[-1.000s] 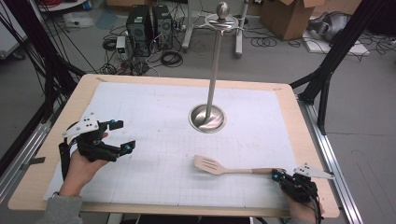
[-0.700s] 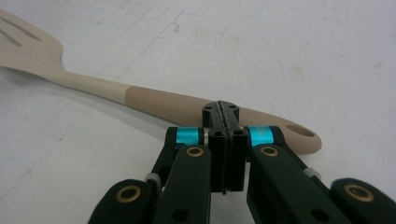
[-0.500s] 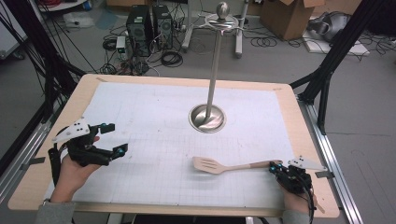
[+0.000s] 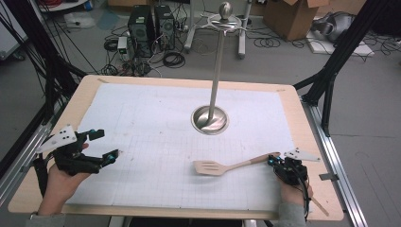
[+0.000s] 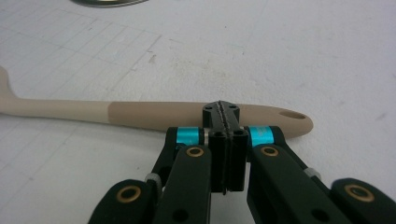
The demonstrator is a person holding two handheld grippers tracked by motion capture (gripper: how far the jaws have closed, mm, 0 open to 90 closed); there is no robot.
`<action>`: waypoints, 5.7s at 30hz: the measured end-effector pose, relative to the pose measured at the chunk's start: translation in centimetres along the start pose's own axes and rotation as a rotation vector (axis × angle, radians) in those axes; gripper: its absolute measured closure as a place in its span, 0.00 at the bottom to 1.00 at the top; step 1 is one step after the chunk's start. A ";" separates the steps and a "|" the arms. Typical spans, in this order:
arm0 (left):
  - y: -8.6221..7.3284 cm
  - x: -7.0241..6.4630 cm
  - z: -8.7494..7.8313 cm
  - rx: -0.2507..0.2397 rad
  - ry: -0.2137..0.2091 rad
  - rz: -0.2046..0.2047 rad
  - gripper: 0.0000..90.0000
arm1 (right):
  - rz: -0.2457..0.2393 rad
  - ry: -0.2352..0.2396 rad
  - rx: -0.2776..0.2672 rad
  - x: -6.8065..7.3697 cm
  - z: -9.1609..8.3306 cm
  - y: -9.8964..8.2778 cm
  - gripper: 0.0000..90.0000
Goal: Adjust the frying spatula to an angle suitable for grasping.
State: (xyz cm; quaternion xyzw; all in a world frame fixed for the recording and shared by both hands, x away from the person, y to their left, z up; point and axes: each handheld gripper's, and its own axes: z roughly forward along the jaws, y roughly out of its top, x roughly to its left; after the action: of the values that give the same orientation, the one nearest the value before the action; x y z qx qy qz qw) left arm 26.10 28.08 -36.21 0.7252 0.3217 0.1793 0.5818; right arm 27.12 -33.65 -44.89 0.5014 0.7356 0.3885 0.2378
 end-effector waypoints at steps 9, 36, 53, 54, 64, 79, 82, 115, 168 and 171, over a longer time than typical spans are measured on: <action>-0.4 0.0 -1.4 0.001 0.027 -0.006 0.06 | -0.030 -0.032 -0.005 0.4 1.2 0.8 1.00; -2.0 -0.7 -3.4 0.045 0.079 -0.012 0.06 | -0.016 -0.029 -0.002 0.5 4.8 3.4 1.00; -2.1 -0.5 -4.3 0.021 0.087 -0.030 0.06 | -0.058 0.134 -0.081 2.0 4.1 4.8 1.00; -2.1 -0.5 -4.3 0.021 0.088 -0.030 0.06 | -0.084 0.157 -0.073 2.6 4.3 4.9 1.00; -2.2 -0.4 -3.9 0.035 0.082 -0.029 0.06 | -0.287 0.301 0.079 7.5 6.3 5.6 1.00; -2.5 -0.1 -3.6 0.044 0.084 -0.037 0.06 | -0.345 0.329 0.158 9.0 7.4 5.6 1.00; -2.4 -0.1 -3.4 0.047 0.079 -0.036 0.06 | -0.338 0.344 0.160 8.7 7.2 5.4 1.00; -0.9 0.2 1.3 0.039 -0.015 -0.008 0.06 | -0.270 0.374 0.122 6.3 2.7 2.3 1.00; -0.8 -0.2 1.0 0.006 0.003 0.037 0.06 | -0.120 0.151 0.078 -2.5 0.6 0.3 1.00; -1.0 -0.2 0.3 0.001 0.022 0.041 0.07 | -0.122 0.162 0.067 -2.6 0.9 0.6 1.00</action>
State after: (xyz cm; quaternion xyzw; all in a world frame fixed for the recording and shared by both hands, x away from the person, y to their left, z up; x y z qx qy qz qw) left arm 25.92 27.85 -37.21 0.7300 0.3132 0.1989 0.5740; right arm 29.11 -35.58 -45.09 0.4303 0.7943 0.3875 0.1839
